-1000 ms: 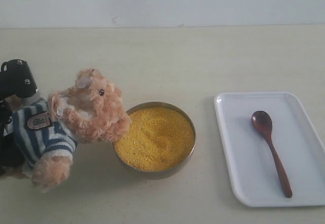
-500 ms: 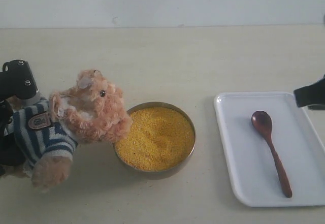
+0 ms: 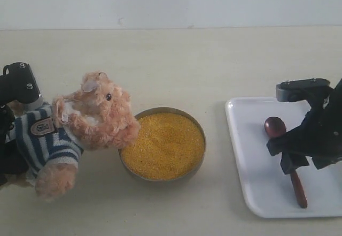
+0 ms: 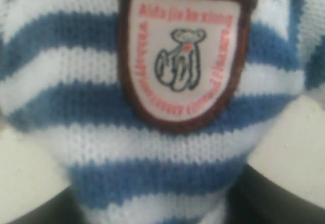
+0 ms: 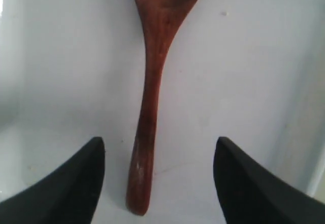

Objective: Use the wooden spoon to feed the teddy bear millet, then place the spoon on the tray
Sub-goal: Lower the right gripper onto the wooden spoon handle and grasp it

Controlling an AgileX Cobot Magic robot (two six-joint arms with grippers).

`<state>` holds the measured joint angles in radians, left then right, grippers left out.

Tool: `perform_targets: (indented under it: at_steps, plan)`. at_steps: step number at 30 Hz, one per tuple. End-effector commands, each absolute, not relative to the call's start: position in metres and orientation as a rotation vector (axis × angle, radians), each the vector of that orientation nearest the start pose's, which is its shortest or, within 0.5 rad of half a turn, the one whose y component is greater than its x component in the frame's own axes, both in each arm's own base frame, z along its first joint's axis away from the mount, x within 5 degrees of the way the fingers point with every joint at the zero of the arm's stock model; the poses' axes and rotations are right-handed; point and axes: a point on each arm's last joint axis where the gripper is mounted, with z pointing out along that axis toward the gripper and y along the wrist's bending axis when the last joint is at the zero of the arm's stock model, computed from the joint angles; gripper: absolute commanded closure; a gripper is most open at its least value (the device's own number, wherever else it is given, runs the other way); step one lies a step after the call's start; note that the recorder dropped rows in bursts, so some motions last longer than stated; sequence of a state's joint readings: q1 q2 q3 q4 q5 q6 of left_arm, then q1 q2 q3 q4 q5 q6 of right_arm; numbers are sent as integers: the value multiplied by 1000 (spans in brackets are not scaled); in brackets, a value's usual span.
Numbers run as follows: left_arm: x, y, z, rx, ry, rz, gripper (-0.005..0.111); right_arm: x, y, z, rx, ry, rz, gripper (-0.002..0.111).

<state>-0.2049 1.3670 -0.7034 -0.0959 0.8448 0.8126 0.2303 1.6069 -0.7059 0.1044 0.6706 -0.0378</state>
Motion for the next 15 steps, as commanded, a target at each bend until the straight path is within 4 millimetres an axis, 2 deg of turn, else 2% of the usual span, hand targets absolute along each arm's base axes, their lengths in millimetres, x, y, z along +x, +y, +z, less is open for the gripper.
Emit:
perform_targets:
  at_steps: [1,3,8,10,11,12,13,15]
  plan:
    - [211,-53,202,1353,2615,-51,103,243,63,135,-289,3042,109,52]
    - [211,-53,202,1352,2614,-50,103,245,64,132,-286,3034,109,63]
    - [211,-53,202,1352,2614,-50,103,247,64,121,-281,3066,103,58]
    - [211,-53,202,1352,2614,-50,103,247,64,121,-276,3059,106,68]
    - [211,-53,202,1352,2614,-50,103,247,64,121,-283,3066,105,85]
    - [211,-53,202,1352,2614,-50,103,246,64,121,-290,3070,105,93]
    - [211,-53,202,1352,2614,-50,103,245,64,121,-324,3074,105,108]
    - [211,-53,202,1355,2614,-48,103,245,64,131,-357,3036,117,108]
